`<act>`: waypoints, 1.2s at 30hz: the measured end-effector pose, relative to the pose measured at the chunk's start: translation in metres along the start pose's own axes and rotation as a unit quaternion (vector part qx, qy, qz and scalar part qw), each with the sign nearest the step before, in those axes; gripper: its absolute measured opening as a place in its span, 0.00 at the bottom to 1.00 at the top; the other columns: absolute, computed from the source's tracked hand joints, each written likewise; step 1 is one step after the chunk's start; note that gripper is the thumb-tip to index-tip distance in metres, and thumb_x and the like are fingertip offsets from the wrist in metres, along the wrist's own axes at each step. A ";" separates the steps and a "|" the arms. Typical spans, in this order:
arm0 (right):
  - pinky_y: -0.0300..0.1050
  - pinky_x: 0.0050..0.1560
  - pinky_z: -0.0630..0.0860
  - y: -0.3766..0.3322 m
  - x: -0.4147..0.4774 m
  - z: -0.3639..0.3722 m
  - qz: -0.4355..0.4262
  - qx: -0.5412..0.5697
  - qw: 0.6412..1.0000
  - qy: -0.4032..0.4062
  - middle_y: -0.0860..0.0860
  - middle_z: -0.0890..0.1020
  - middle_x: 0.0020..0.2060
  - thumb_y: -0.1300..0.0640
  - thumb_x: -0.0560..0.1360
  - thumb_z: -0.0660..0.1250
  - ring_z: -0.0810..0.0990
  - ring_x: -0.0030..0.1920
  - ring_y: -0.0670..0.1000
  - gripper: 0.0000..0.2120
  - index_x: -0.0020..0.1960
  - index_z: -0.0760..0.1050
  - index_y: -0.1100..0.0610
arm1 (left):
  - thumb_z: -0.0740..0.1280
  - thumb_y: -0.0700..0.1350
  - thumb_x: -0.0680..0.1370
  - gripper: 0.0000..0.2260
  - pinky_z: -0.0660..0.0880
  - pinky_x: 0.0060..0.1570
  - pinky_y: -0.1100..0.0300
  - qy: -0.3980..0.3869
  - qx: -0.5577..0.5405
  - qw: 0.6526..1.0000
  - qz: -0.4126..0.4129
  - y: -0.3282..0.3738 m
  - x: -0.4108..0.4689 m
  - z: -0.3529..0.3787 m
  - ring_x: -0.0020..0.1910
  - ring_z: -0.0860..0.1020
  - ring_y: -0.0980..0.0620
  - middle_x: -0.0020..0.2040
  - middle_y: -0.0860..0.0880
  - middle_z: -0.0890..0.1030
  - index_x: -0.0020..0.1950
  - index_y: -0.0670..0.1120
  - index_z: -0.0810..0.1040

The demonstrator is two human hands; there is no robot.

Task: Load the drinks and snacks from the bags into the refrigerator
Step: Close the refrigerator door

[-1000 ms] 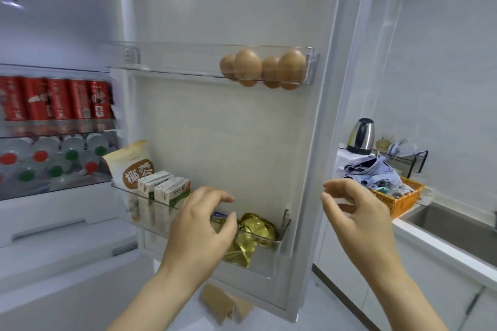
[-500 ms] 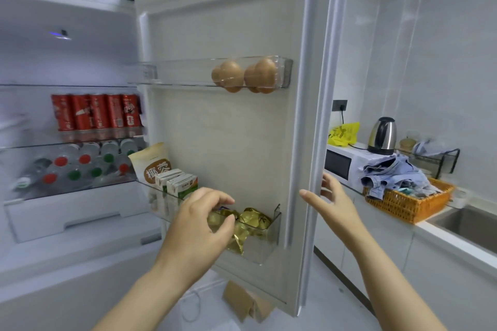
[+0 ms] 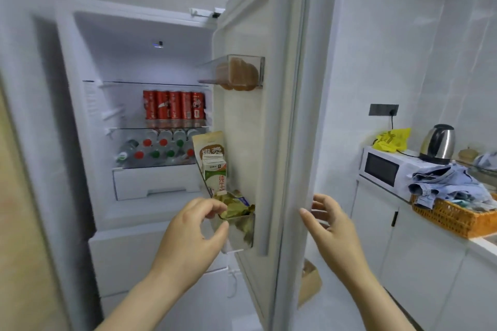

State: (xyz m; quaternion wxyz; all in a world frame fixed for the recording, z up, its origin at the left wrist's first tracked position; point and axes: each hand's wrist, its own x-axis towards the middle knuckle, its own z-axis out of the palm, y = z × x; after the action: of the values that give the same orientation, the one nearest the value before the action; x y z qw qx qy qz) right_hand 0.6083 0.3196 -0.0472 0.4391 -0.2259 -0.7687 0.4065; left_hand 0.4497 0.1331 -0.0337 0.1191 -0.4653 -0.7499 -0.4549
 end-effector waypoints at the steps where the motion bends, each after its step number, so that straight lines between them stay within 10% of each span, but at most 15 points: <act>1: 0.28 0.41 0.75 -0.007 -0.003 0.007 -0.008 0.006 1.000 -0.018 0.44 0.83 0.45 0.59 0.77 0.68 0.80 0.45 0.36 0.08 0.51 0.76 0.47 | 0.70 0.44 0.73 0.09 0.68 0.46 0.77 0.007 0.002 1.000 -0.007 -0.003 -0.004 -0.008 0.50 0.73 0.66 0.47 0.62 0.77 0.50 0.56 0.78; 10: 0.43 0.50 0.80 -0.040 0.006 0.091 -0.049 0.057 0.980 -0.185 0.45 0.82 0.49 0.39 0.66 0.73 0.82 0.48 0.45 0.22 0.57 0.75 0.43 | 0.70 0.44 0.74 0.09 0.69 0.48 0.78 0.064 0.016 0.995 -0.075 -0.035 -0.022 -0.066 0.50 0.74 0.67 0.48 0.59 0.78 0.54 0.53 0.79; 22: 0.41 0.55 0.78 -0.041 0.097 0.214 -0.179 0.055 0.958 -0.217 0.36 0.75 0.58 0.46 0.72 0.71 0.76 0.57 0.37 0.19 0.61 0.73 0.42 | 0.65 0.72 0.65 0.32 0.76 0.51 0.63 0.192 -0.052 0.964 -0.175 -0.107 0.019 -0.110 0.55 0.77 0.61 0.59 0.58 0.76 0.64 0.57 0.71; 27: 0.44 0.65 0.70 -0.038 0.125 0.258 -0.257 -0.008 0.946 -0.199 0.40 0.57 0.73 0.45 0.71 0.72 0.63 0.71 0.41 0.34 0.73 0.60 0.40 | 0.72 0.59 0.69 0.27 0.78 0.54 0.56 0.252 -0.065 0.950 -0.174 -0.140 0.039 -0.121 0.56 0.78 0.59 0.60 0.56 0.77 0.66 0.57 0.70; 36: 0.58 0.75 0.43 -0.035 0.168 0.356 -0.314 -0.140 0.922 -0.177 0.45 0.30 0.75 0.40 0.63 0.77 0.29 0.75 0.50 0.59 0.75 0.33 0.36 | 0.74 0.45 0.72 0.11 0.71 0.38 0.76 0.310 -0.011 0.932 -0.189 -0.225 0.085 -0.157 0.50 0.79 0.57 0.51 0.50 0.81 0.48 0.48 0.73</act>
State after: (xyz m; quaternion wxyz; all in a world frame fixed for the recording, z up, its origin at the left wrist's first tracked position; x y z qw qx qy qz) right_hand 0.2166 0.2660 -0.0366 0.3651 0.0434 -0.9144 0.1695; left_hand 0.1842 0.0246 -0.0234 0.2529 -0.1520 -0.7445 -0.5988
